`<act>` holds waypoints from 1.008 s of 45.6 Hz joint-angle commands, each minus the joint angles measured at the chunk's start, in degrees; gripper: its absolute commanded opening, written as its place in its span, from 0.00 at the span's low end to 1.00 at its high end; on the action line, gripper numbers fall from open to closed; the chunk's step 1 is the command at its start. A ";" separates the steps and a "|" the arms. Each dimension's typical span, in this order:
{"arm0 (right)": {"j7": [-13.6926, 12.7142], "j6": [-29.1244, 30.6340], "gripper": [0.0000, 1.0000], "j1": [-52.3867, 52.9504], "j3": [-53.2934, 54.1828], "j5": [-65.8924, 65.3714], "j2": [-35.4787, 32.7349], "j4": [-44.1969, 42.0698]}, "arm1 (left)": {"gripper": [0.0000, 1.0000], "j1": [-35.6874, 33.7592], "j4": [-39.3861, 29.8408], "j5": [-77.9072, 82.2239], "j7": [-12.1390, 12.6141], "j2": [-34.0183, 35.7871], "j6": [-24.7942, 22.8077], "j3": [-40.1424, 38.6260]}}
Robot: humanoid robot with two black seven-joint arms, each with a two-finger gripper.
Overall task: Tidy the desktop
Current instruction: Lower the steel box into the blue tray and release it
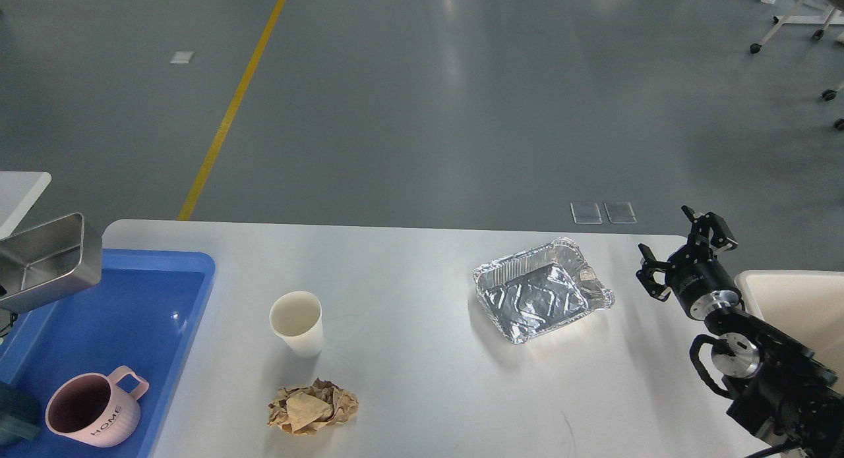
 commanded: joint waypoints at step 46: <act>0.00 0.11 1.00 -1.31 -0.01 -0.07 -0.41 0.00 | 0.25 -0.66 24.19 0.36 2.32 -25.85 4.77 4.48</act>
